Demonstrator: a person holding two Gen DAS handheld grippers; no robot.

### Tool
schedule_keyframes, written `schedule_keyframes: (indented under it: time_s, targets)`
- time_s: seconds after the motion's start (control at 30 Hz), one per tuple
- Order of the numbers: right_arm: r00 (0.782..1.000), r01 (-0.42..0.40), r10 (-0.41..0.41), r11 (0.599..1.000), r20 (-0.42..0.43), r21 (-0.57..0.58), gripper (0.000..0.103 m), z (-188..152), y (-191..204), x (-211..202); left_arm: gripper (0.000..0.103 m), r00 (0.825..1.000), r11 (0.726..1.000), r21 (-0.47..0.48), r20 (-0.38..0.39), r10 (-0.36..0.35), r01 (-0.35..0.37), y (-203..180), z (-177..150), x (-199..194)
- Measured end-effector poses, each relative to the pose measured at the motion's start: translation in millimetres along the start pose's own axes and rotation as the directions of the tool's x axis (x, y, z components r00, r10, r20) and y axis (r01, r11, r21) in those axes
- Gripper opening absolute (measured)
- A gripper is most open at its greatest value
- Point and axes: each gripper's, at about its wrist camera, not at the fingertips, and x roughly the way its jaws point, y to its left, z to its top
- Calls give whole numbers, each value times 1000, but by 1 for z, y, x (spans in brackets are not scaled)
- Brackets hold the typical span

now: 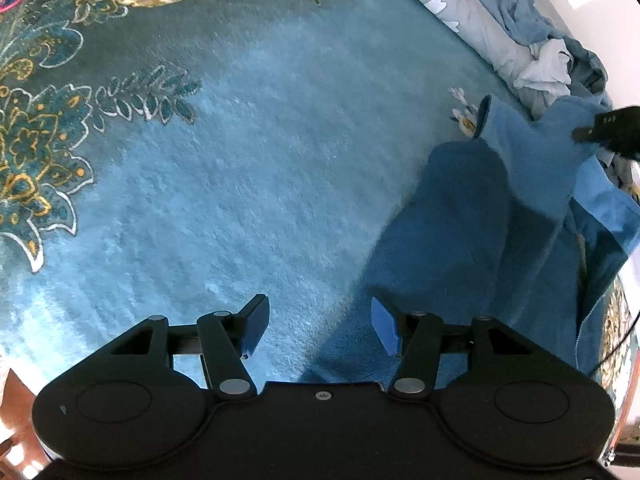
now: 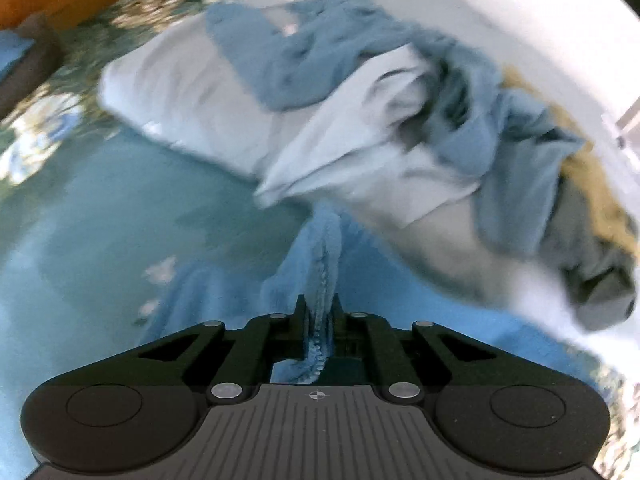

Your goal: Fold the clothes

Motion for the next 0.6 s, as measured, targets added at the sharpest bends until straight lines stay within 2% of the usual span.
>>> schedule_keyframes:
  time_s: [0.13, 0.3, 0.43, 0.6]
  targets:
    - [999, 50, -50, 999, -10, -8, 6, 11, -13, 19, 55, 1000, 1000, -2, -25, -13, 13, 1, -2, 8]
    - [993, 93, -96, 995, -64, -44, 8, 4, -5, 47, 55, 998, 1000, 15, -54, -25, 26, -3, -3, 15]
    - [994, 91, -93, 995, -59, -37, 9, -1, -5, 45, 55, 996, 999, 28, -71, -45, 47, -9, -8, 16]
    - [999, 38, -38, 999, 1, 1, 36, -8, -20, 8, 55, 995, 998, 34, -82, -57, 60, -16, -18, 15]
